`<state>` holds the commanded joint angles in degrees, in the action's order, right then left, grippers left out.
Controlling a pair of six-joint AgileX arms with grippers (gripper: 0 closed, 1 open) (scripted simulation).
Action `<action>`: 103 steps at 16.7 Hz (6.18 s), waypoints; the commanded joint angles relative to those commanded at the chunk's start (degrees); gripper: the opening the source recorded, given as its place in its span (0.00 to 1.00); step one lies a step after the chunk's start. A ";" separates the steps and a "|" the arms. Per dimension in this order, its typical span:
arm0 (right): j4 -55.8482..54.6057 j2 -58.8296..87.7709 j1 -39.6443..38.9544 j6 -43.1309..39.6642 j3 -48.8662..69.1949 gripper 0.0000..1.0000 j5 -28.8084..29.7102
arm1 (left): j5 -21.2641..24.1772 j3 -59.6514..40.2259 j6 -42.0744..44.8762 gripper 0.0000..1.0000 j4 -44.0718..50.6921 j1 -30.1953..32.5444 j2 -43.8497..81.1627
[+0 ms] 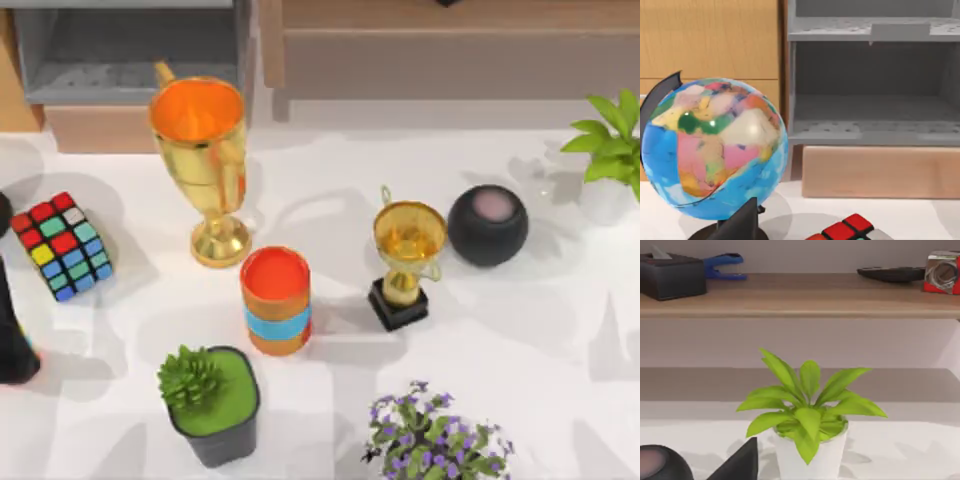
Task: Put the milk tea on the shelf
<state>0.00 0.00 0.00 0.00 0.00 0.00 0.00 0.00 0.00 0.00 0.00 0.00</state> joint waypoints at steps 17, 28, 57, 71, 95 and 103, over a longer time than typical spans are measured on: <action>-43.11 60.98 33.29 -8.03 6.42 1.00 -31.09 | 0.00 0.00 0.00 1.00 0.00 0.00 0.00; -65.35 91.30 50.29 -12.26 9.76 1.00 -47.27 | 0.00 0.00 0.00 1.00 0.00 0.00 0.00; -72.47 107.88 36.73 -7.63 22.10 0.10 -33.88 | 0.00 0.00 0.00 1.00 0.00 0.00 0.00; -69.99 105.54 36.77 -7.54 22.18 0.00 -33.93 | 0.00 0.00 0.00 1.00 0.00 0.00 0.00; -36.64 99.86 6.11 -1.47 61.33 0.00 -5.65 | 0.00 0.00 0.00 1.00 0.00 0.00 0.00; -15.16 102.84 -7.84 1.90 76.69 0.00 8.47 | 0.00 0.00 0.00 1.00 0.00 0.00 0.00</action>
<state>-15.16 102.84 -7.84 1.90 76.69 8.47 0.00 0.00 0.00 0.00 0.00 0.00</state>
